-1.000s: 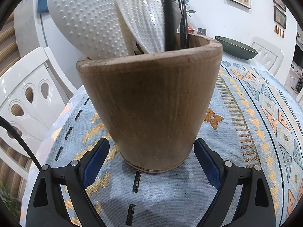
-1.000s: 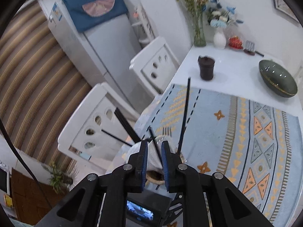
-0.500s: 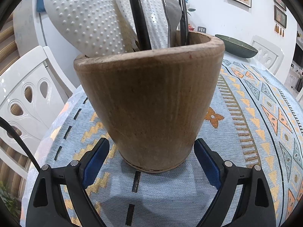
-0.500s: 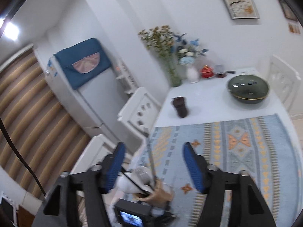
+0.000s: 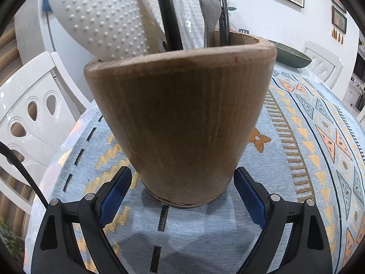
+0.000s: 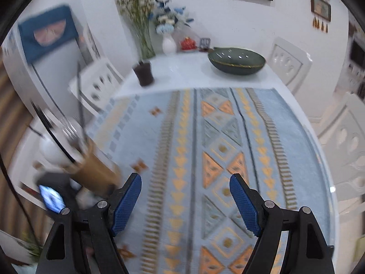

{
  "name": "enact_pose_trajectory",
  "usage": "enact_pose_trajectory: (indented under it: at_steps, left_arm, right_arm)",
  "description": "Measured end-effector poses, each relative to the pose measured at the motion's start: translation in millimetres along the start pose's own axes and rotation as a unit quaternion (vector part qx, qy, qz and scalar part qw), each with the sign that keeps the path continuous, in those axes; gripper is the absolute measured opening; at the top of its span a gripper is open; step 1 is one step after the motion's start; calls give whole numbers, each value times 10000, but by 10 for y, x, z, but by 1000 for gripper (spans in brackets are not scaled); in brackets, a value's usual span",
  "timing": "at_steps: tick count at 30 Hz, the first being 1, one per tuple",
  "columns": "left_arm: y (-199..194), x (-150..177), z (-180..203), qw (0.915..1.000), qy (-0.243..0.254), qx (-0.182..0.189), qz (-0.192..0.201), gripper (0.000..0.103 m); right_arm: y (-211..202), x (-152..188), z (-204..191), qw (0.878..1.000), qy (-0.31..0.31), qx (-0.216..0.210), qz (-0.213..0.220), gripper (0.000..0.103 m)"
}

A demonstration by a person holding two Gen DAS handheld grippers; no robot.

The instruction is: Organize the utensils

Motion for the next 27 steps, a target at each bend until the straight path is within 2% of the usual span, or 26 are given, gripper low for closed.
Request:
enact_pose_trajectory:
  at_steps: [4,7,12,18,27]
  left_arm:
    - [32,1,25,9999,95,-28,-102,91]
    - [67,-6,32,9997,171,-21,-192,91]
    - [51,7,47,9996,228,-104,-159,91]
    - [27,20,70,9996,235,-127,-132,91]
    - [27,51,91,9994,252,-127,-186,91]
  right_arm:
    - [333,262,52,9983,-302,488,-63,78]
    - [549,388,103,9972,-326,672,-73,78]
    - [884,547,266,9980,-25,579,-261,78]
    - [1029,694,445,9973,278,534,-412,78]
    - [1040,803,435,9975,181,646,-233,82]
Point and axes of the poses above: each gripper's, at about its wrist camera, not at the fingertips, and y roughly the way its jaws point, z to its right, x to its underside, the point moved 1 cm from there along y, roughly the way its jaws point, and after that the axes turned 14 degrees about -x, right-handed, at the moved point
